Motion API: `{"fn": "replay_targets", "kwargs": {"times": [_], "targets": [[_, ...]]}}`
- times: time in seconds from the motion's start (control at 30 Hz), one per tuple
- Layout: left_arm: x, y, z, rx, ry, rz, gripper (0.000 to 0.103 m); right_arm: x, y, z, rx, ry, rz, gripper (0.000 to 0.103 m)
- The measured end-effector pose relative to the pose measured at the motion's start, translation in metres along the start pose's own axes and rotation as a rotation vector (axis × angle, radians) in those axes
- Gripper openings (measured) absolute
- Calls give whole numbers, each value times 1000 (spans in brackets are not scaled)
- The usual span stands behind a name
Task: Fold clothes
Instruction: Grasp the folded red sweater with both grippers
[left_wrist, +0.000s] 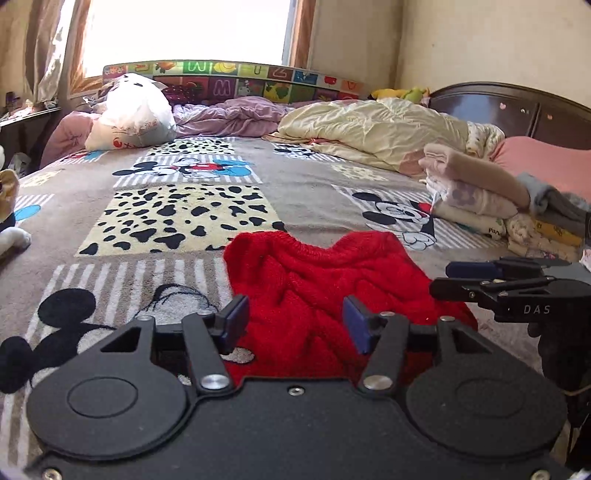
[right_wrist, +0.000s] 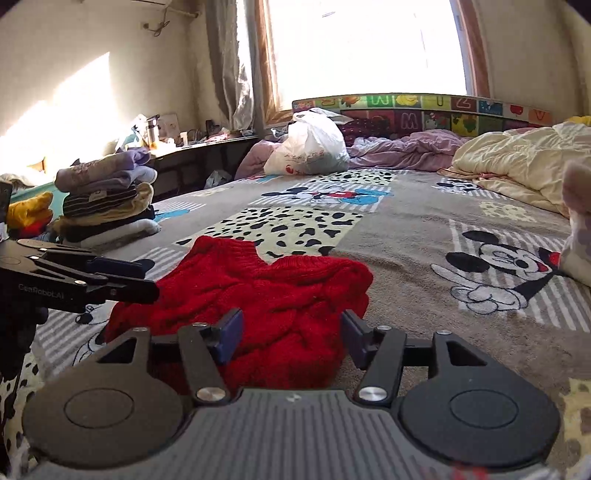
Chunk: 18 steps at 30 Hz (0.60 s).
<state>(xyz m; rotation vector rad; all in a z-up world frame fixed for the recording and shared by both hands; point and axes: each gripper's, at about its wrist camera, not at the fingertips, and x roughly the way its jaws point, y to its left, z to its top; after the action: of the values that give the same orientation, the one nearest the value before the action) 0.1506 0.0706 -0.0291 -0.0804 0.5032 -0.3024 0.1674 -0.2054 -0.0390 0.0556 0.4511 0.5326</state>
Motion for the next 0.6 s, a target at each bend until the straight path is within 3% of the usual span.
{"fn": "replay_targets", "kwargs": {"times": [0.17, 0.37, 0.4, 0.43, 0.47, 0.5, 0.53, 0.6], "targets": [[17, 26, 12, -260, 18, -55, 55, 14, -31, 9, 202, 17, -19, 59], [62, 52, 25, -413, 62, -60, 55, 57, -69, 25, 416, 10, 19, 58], [69, 56, 24, -429, 71, -70, 53, 67, -74, 24, 434, 30, 28, 57], [75, 59, 24, -446, 80, -75, 41, 77, -78, 24, 451, 51, 37, 56], [82, 63, 22, -473, 91, -89, 31, 85, -81, 22, 456, 67, 48, 46], [85, 71, 19, -537, 97, -136, 28, 90, -83, 19, 470, 69, 75, 32], [88, 79, 16, -620, 100, -201, 22, 94, -87, 17, 506, 65, 117, 29], [91, 95, 9, -767, 108, -318, 19, 98, -99, 10, 634, 47, 220, 22]]}}
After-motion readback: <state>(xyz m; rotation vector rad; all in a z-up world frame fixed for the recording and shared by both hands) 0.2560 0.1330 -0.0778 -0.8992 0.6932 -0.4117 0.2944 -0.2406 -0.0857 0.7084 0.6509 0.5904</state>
